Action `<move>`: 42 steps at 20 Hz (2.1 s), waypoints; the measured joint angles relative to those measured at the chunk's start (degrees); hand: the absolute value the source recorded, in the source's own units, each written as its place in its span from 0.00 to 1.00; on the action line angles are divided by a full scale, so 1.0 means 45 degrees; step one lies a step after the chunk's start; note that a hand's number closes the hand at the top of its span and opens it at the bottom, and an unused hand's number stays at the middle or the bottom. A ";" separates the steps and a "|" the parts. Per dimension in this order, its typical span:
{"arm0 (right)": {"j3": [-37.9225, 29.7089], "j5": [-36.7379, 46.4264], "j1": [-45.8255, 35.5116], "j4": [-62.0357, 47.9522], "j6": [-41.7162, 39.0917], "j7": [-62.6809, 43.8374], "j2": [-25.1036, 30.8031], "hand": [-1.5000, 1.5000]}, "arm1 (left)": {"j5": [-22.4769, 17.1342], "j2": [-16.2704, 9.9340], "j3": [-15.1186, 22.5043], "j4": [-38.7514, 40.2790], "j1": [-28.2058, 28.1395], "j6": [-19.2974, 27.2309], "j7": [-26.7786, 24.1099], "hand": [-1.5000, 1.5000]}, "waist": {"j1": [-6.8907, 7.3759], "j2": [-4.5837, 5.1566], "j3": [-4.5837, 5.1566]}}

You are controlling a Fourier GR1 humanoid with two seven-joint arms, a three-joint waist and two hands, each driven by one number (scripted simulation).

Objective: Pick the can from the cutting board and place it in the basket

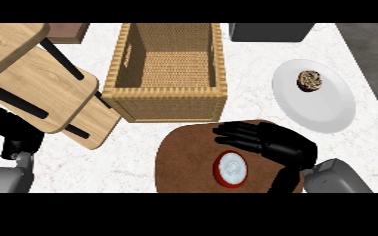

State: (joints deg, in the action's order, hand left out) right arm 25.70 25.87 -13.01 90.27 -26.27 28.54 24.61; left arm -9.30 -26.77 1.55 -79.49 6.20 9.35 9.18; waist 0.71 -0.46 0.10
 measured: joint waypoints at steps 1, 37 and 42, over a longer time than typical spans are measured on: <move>0.0002 0.0062 -0.0124 -0.0139 -0.0002 -0.0108 -0.0158 0.00 | 0.0034 -0.0006 -0.0015 0.0021 0.0023 -0.0047 0.0001 0.50 | 0.0007 0.0002 0.0004; 0.1166 0.4255 -0.0382 -0.2167 0.3088 0.0772 -0.2516 1.00 | 0.0882 0.0796 -0.0544 -0.0348 0.0166 -0.0845 0.0261 0.50 | 0.0005 -0.0027 0.0034; 0.0929 0.5939 -0.1245 -0.3084 0.3422 -0.3592 -0.4192 1.00 | 0.0733 0.0663 -0.0652 -0.0618 -0.0240 -0.1137 -0.0023 0.50 | 0.0000 -0.0055 0.0190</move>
State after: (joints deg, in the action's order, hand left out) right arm 29.87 52.60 -18.61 76.39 -10.87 12.38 5.74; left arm -6.00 -23.78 -1.39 -82.27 5.12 4.24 9.07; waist 0.71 -0.70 0.95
